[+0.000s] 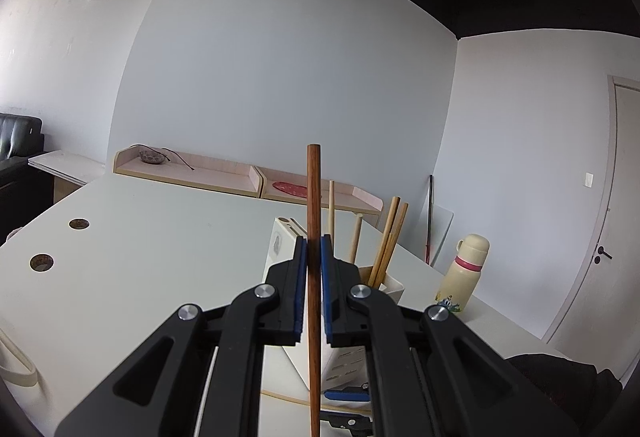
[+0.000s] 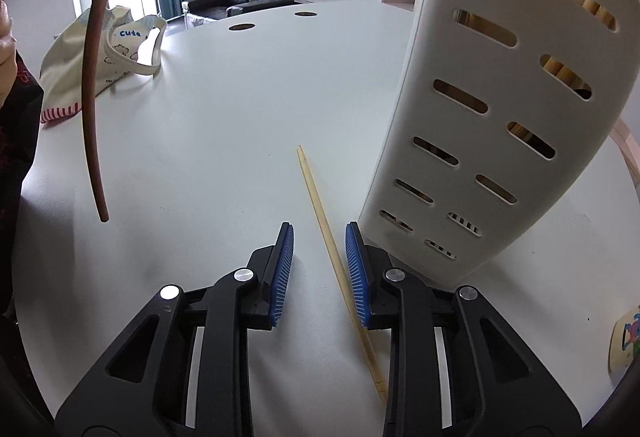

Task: Organize utensils
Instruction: 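Carry both chopsticks above the holder and align them over its opening, then lower both chopsticks into the holder and open both tools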

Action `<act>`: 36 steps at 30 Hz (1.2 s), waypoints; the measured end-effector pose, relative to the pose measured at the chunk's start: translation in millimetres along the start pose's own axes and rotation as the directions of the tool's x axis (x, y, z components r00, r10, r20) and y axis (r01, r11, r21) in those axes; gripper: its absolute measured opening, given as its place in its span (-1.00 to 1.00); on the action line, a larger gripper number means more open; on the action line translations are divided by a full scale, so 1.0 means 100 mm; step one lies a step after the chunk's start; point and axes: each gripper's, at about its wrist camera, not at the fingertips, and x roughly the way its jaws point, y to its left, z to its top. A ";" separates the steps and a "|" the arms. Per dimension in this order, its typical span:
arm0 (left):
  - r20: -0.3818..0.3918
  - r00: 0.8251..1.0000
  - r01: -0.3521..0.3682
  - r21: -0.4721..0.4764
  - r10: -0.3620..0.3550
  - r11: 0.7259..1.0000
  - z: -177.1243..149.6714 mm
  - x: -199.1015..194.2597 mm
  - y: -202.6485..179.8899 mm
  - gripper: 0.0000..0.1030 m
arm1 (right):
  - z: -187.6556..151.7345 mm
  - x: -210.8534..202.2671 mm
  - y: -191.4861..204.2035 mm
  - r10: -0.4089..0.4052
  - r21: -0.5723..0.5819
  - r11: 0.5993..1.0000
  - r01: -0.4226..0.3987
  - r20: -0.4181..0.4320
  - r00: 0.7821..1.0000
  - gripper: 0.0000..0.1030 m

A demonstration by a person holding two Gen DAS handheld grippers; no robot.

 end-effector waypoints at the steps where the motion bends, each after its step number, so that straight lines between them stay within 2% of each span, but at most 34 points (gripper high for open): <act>1: -0.002 1.000 0.001 -0.003 -0.001 1.000 -0.01 0.00 0.02 -0.87 | 0.00 0.03 0.00 0.000 0.000 1.000 0.000 -0.007 1.000 -0.57; 9: 0.005 1.000 -0.014 -0.016 0.014 1.000 -0.02 -0.02 0.09 -0.87 | 0.07 0.19 -0.10 0.021 0.043 0.999 -0.018 -0.065 0.998 -0.64; 11: 0.010 1.000 -0.003 -0.020 0.003 1.000 -0.01 -0.04 0.08 -0.87 | 0.08 0.20 -0.11 0.041 0.056 0.998 -0.036 -0.077 0.996 -0.70; 13: 0.014 1.000 0.003 -0.016 -0.003 1.000 -0.01 -0.06 0.07 -0.87 | 0.11 0.22 -0.09 0.033 0.055 0.998 -0.029 -0.084 0.996 -0.85; 19: 0.015 1.000 0.003 -0.017 -0.003 1.000 -0.01 -0.04 0.08 -0.87 | 0.11 0.19 -0.17 0.068 0.114 0.992 -0.056 -0.098 0.993 -0.91; 22: 0.013 1.000 -0.006 -0.026 0.006 1.000 -0.02 -0.04 0.11 -0.87 | 0.08 0.07 -0.23 0.127 0.194 0.974 -0.119 -0.031 0.991 -0.91; 26: 0.020 1.000 -0.017 -0.041 0.018 0.999 -0.03 -0.05 0.15 -0.87 | -0.04 -0.27 -0.28 0.165 0.243 0.950 -0.194 0.135 0.977 -0.92; 29: 0.031 0.999 -0.012 -0.032 0.013 0.999 -0.01 -0.05 0.10 -0.87 | -0.12 -0.54 -0.27 0.174 0.231 0.943 -0.239 0.270 0.947 -0.92; 32: 0.018 1.000 0.018 0.006 -0.018 1.000 0.01 -0.03 -0.02 -0.87 | -0.16 -0.82 -0.24 0.175 0.193 0.942 -0.273 0.411 0.895 -0.92; 36: 0.034 0.998 0.054 0.055 -0.056 0.997 0.10 -0.04 -0.21 -0.87 | -0.13 -1.12 -0.26 0.172 0.155 0.941 -0.300 0.543 0.822 -0.91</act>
